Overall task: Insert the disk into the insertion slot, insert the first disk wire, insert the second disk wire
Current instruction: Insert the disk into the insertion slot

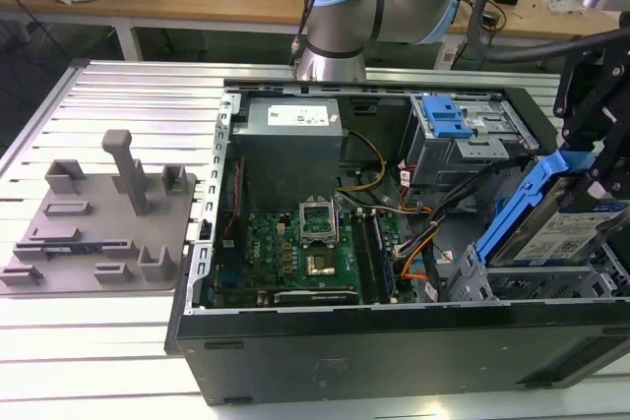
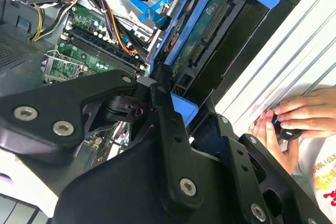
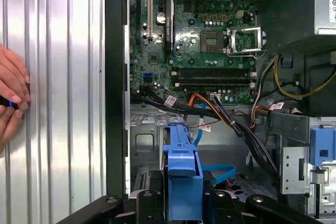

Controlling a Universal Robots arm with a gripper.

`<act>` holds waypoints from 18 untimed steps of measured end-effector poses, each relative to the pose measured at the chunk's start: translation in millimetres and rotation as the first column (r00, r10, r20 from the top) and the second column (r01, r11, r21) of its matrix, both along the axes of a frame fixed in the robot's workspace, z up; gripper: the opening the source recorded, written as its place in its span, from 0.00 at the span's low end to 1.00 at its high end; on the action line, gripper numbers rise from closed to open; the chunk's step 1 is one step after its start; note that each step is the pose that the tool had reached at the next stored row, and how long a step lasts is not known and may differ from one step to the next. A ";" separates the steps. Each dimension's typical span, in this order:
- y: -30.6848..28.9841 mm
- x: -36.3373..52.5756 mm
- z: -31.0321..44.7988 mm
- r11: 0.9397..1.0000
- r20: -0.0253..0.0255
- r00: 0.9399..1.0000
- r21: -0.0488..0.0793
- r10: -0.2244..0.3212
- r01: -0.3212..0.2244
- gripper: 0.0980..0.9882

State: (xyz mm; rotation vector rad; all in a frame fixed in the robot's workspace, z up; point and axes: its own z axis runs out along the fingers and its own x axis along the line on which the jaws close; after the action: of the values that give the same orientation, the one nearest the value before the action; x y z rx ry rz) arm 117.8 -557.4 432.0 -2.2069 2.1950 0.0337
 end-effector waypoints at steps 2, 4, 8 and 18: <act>0.0 0.0 -3.8 1.000 0.000 1.000 0.000 0.000 0.000 0.30; 0.0 0.0 -7.4 1.000 0.000 1.000 0.000 0.000 0.000 0.30; -0.1 0.0 -15.1 1.000 0.000 1.000 0.000 0.000 0.000 0.30; -0.3 0.0 -25.5 1.000 0.000 1.000 0.000 0.000 0.000 0.45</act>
State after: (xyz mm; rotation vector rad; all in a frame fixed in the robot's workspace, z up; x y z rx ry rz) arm 117.9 -557.8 406.5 -2.2070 2.1954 0.0332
